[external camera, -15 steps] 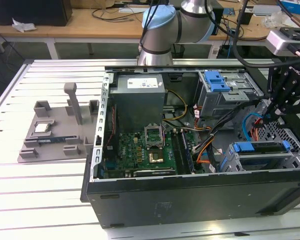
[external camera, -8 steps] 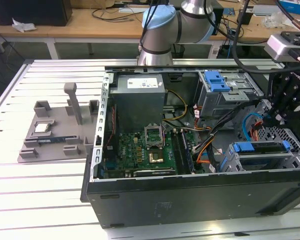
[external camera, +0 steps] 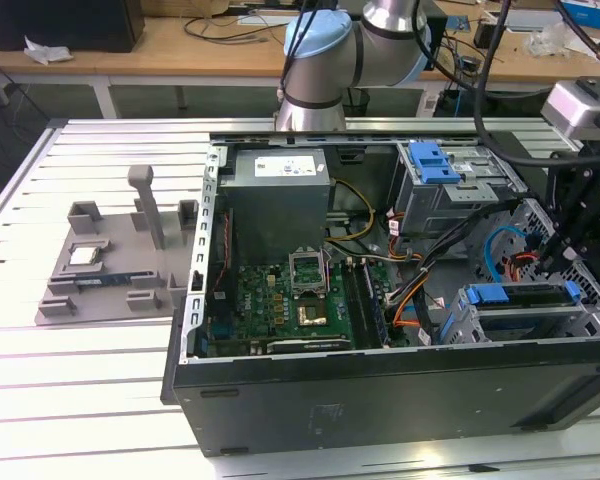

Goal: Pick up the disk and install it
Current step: 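Insert the first disk wire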

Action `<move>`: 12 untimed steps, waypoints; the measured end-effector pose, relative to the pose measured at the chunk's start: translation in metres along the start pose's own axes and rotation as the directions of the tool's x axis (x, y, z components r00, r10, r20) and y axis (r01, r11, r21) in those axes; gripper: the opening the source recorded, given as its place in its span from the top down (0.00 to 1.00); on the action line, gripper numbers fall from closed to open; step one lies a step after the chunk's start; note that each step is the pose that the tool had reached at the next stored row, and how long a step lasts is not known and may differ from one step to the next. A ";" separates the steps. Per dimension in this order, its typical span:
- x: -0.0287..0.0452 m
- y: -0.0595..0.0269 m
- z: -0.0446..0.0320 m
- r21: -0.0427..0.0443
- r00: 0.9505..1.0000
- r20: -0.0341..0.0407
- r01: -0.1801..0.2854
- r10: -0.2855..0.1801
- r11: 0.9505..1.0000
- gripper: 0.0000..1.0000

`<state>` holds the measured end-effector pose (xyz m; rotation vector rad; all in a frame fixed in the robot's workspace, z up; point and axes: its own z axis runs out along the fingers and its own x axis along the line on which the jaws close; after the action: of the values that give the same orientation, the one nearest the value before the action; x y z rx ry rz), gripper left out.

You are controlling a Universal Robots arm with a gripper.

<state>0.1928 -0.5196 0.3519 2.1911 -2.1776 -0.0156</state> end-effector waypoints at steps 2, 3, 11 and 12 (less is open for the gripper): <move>0.0038 0.0010 0.0005 0.000 1.000 -0.012 0.000 0.000 1.000 0.83; 0.0047 0.0020 0.0011 0.000 1.000 -0.020 -0.001 0.001 1.000 0.83; 0.0045 0.0059 0.0110 0.000 1.000 -0.023 -0.001 0.001 1.000 0.83; 0.0045 0.0060 0.0118 0.000 1.000 -0.023 -0.001 0.001 1.000 0.83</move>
<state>0.1863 -0.5244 0.3405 2.1795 -2.1666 0.0090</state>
